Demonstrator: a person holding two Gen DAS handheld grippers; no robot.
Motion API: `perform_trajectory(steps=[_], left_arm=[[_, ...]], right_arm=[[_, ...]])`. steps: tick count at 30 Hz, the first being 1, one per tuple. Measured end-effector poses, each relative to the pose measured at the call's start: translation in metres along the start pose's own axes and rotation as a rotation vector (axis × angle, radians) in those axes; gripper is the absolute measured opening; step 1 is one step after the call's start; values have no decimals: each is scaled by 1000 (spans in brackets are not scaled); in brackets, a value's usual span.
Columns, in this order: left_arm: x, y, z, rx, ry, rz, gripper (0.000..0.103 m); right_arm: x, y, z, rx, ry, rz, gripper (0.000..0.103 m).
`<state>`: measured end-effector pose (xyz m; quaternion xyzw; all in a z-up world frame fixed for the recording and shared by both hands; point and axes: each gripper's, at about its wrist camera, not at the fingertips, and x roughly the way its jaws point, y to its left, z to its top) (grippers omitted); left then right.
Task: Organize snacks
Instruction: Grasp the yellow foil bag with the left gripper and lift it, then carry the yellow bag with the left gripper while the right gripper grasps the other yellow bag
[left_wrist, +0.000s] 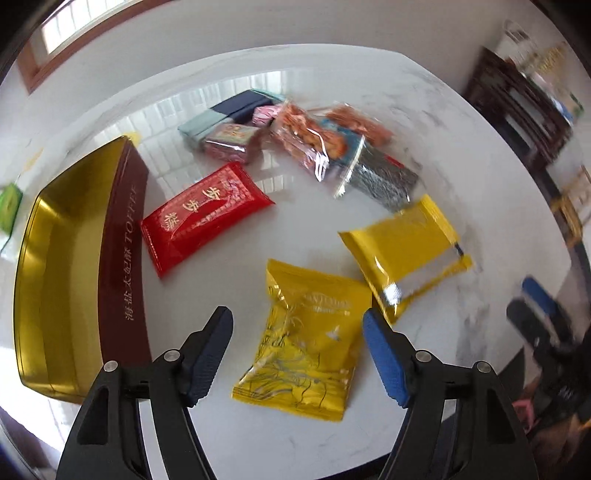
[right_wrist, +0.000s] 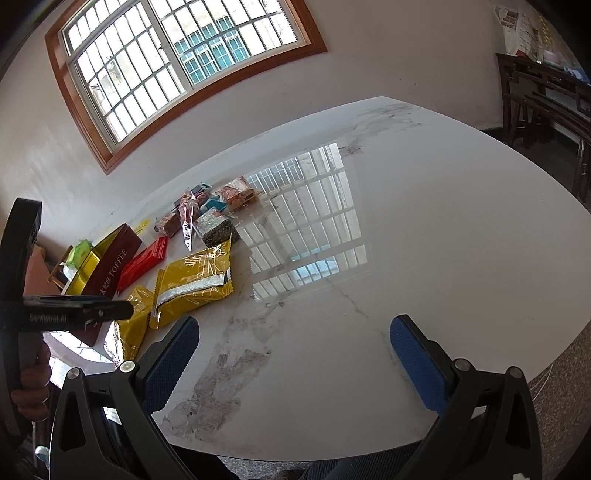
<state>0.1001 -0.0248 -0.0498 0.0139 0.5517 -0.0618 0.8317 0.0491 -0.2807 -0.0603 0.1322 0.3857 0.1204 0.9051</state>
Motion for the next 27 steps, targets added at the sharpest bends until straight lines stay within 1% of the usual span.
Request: perform_trajectory(steps=[1, 4, 5, 6, 8, 11, 12, 13, 14, 16, 18, 19, 21, 26, 27], left_arm=[[1, 1, -1, 6, 10, -19, 73], [9, 3, -3, 10, 77, -117, 73], [12, 4, -3, 13, 96, -136, 73], [14, 3, -5, 20, 101, -140, 73], [17, 1, -4, 49, 96, -109, 73], [18, -7, -8, 115, 81, -89, 73], [18, -11, -10, 138, 76, -73, 72], [17, -14, -13, 160, 58, -36, 65], [17, -17, -13, 156, 33, -34, 59], [15, -17, -16, 139, 26, -32, 59], [13, -12, -20, 99, 2, -32, 59], [11, -9, -22, 68, -3, -45, 59], [5, -2, -27, 8, -10, -94, 59], [-24, 5, -37, -37, -51, -121, 59], [-29, 7, -38, -42, -55, -128, 59]], right_arm=[[0, 0, 0, -1, 0, -1, 103], [1, 2, 1, -3, 5, -1, 103], [1, 2, 1, -1, 7, 2, 103], [1, 3, 1, 0, 10, 4, 103], [2, 5, 2, -4, 18, 6, 103], [3, 9, 5, -25, 21, 11, 103], [3, 11, 7, -36, 20, 15, 103], [2, 13, 9, -50, 18, 18, 103], [2, 16, 12, -65, 17, 22, 103], [1, 22, 18, -85, 19, 36, 103], [2, 29, 24, -92, 29, 65, 103], [3, 33, 26, -93, 36, 79, 103], [8, 45, 30, -100, 48, 99, 103], [24, 73, 34, -138, 66, 93, 103], [28, 77, 35, -139, 69, 81, 103]])
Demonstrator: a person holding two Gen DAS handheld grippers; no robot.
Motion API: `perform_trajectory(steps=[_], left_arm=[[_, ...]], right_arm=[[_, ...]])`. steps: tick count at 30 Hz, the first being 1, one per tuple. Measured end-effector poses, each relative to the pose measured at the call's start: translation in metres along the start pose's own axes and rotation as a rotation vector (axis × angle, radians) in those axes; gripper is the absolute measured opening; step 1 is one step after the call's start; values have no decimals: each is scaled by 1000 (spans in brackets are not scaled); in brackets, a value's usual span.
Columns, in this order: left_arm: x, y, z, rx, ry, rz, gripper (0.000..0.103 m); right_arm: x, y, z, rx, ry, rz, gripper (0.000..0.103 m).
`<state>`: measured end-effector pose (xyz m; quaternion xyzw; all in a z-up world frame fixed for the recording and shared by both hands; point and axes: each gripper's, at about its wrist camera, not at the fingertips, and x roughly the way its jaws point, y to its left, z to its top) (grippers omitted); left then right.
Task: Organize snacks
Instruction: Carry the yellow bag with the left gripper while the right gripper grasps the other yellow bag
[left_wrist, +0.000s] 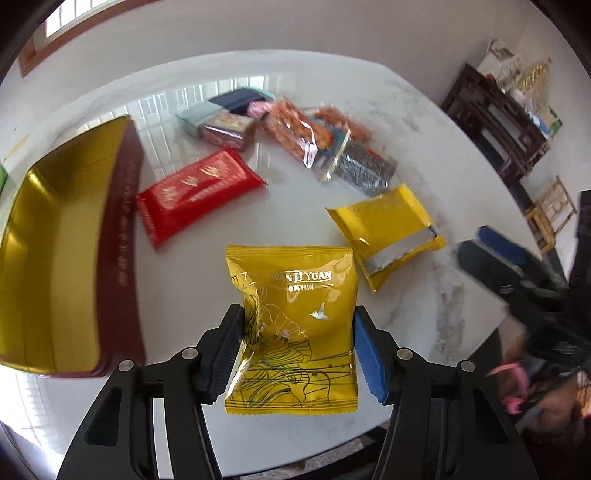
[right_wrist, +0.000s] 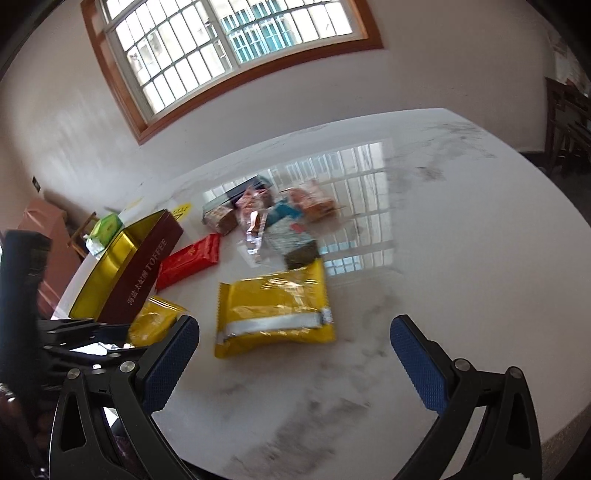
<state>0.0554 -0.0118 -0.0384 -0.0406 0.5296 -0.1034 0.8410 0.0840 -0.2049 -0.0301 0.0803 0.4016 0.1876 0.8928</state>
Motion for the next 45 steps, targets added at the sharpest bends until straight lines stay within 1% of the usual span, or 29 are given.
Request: perform_trajectory(steps=[3, 4, 6, 9, 13, 14, 15, 17, 18, 19, 20, 21, 24, 26, 28, 31, 32, 35, 38, 41, 45], left_arm=[[-15, 6, -3, -20, -14, -19, 59], [-22, 14, -1, -21, -17, -24, 59], [-30, 17, -3, -16, -29, -20, 59], [-29, 23, 2, -18, -35, -27, 59], [-35, 29, 4, -27, -50, -37, 59], [-35, 30, 5, -27, -56, -36, 59], [-37, 31, 6, -28, -62, -35, 59], [-42, 33, 6, -32, -73, -41, 59], [-45, 34, 6, -35, -78, -41, 59], [-48, 35, 7, -37, -85, -42, 59], [-49, 36, 8, -37, -88, -45, 59], [-50, 36, 8, -37, -91, -49, 59], [-55, 36, 9, -37, -101, -49, 59], [-57, 36, 11, -37, -107, -51, 59], [-60, 37, 12, -39, -116, -48, 59], [-66, 40, 14, -47, -131, -48, 59], [-67, 41, 15, -48, -134, -46, 59], [-71, 42, 17, -47, -145, -35, 59], [-76, 44, 18, -45, -159, -18, 59], [-80, 47, 18, -46, -175, 8, 59], [-84, 56, 21, -62, -189, 34, 59]], right_arm=[[14, 12, 6, -19, 20, -36, 103], [21, 17, 8, -33, 32, -54, 103], [32, 22, 10, -66, 62, -95, 103], [53, 30, 11, -103, 148, -132, 103], [72, 38, 9, -145, 203, -170, 103], [76, 41, 7, -174, 207, -197, 103], [77, 43, 5, -188, 203, -200, 103], [76, 44, 1, -223, 175, -205, 96], [74, 44, 1, -234, 162, -202, 91], [72, 42, 1, -233, 153, -190, 79], [70, 41, 1, -240, 143, -200, 72], [68, 39, 2, -239, 138, -190, 64], [60, 28, 3, -220, 125, -152, 52], [54, 15, 4, -166, 125, -131, 52], [40, -1, 5, -118, 93, -139, 52], [19, -19, 9, -82, 37, -173, 52], [11, -26, 11, -74, 14, -197, 52], [3, -53, 23, -32, -14, -257, 52], [9, -79, 36, -4, -34, -332, 52], [17, -97, 46, 59, -47, -352, 52], [24, -109, 55, 101, -60, -373, 52]])
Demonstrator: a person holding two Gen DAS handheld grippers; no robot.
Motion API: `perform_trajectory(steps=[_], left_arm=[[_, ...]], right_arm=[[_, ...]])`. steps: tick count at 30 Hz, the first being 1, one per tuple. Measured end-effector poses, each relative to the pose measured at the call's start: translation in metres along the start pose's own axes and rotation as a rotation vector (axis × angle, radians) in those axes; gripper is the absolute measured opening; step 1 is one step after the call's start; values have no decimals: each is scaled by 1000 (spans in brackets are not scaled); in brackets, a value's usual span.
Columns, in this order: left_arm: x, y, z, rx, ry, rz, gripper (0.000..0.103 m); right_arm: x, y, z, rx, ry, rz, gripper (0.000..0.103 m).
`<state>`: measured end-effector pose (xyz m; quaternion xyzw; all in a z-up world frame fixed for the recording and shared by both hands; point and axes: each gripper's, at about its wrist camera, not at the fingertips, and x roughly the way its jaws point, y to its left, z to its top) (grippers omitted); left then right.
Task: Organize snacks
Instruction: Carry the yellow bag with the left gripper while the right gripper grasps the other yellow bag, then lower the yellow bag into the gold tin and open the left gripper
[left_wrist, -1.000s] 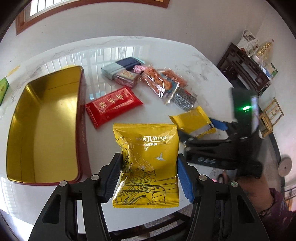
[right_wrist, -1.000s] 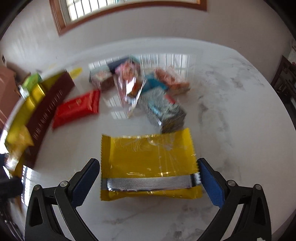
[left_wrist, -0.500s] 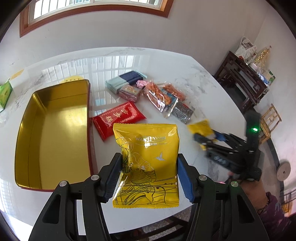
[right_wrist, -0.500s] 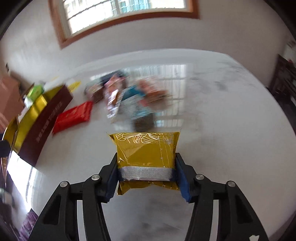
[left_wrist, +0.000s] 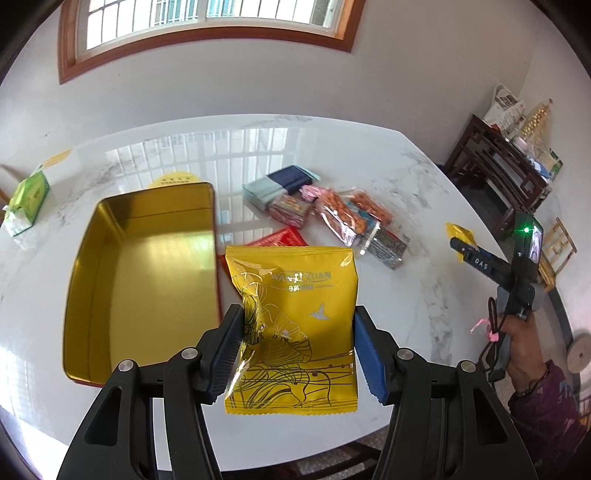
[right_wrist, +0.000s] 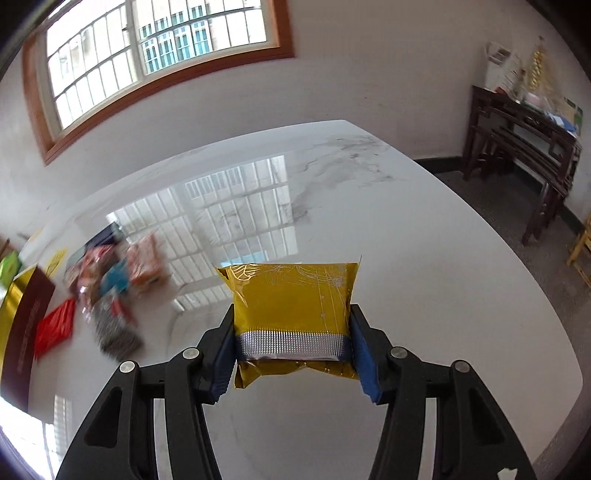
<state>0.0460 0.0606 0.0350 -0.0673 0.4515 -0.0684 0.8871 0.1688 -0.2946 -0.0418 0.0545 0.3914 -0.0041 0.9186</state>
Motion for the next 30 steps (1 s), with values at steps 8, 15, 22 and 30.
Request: perform_trajectory(steps=[8, 15, 22, 30], left_arm=[[-5, 19, 7, -7, -49, 72, 59], [-2, 48, 13, -40, -69, 126, 59], [23, 93, 36, -14, -67, 238, 59], [72, 155, 65, -93, 39, 262, 59]], right_arm=[[16, -1, 8, 50, 5, -42, 52], [23, -1, 12, 52, 13, -65, 52], [28, 2, 12, 42, 36, -70, 52], [33, 1, 13, 53, 58, -71, 52]])
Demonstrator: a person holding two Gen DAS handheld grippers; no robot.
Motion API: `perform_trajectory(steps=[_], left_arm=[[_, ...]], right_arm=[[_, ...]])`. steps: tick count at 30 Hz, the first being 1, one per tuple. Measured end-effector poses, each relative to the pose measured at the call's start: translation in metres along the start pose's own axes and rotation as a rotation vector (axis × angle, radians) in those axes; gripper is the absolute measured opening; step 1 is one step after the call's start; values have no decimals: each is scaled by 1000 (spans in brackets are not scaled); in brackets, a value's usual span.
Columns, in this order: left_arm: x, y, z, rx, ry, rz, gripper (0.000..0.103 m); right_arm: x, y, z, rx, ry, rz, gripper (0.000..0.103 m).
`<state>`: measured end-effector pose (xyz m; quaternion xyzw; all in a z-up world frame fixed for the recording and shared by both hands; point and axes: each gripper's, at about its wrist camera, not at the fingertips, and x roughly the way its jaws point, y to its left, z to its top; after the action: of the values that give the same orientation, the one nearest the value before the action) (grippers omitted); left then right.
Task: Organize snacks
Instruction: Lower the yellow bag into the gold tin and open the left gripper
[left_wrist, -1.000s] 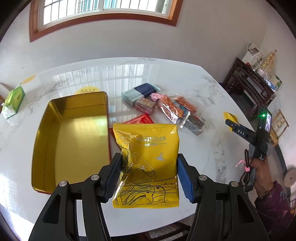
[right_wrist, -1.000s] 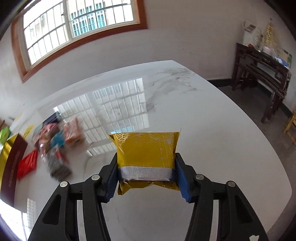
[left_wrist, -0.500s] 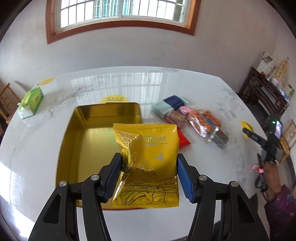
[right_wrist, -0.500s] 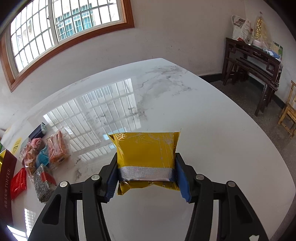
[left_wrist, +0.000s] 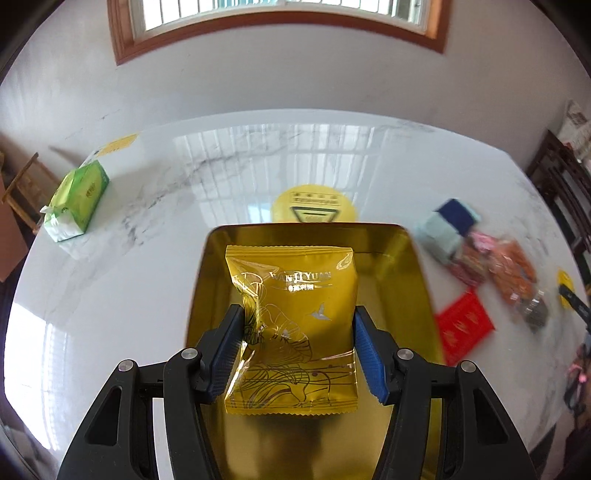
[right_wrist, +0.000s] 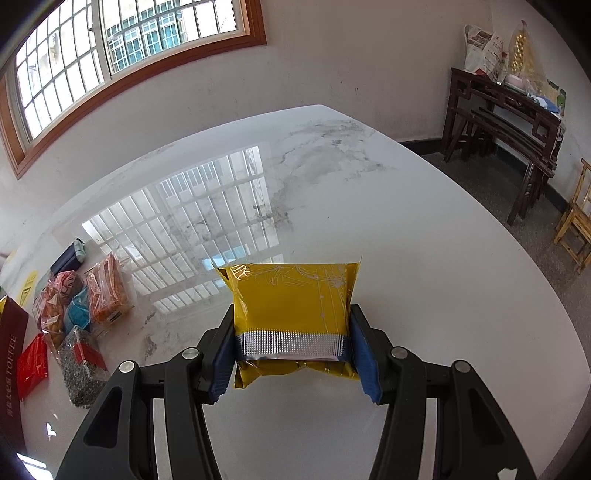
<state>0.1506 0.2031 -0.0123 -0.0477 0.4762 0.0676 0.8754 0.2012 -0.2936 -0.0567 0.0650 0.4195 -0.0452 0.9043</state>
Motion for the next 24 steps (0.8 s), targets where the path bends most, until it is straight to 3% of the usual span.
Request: perform_trajectory(steps=[12, 24], left_arm=[[43, 6, 14, 40, 52, 71, 59], [53, 3, 19, 96, 40, 148, 64]], right_arm=[[3, 3, 0, 3, 11, 5, 53], [4, 3, 0, -5, 13, 6, 53]])
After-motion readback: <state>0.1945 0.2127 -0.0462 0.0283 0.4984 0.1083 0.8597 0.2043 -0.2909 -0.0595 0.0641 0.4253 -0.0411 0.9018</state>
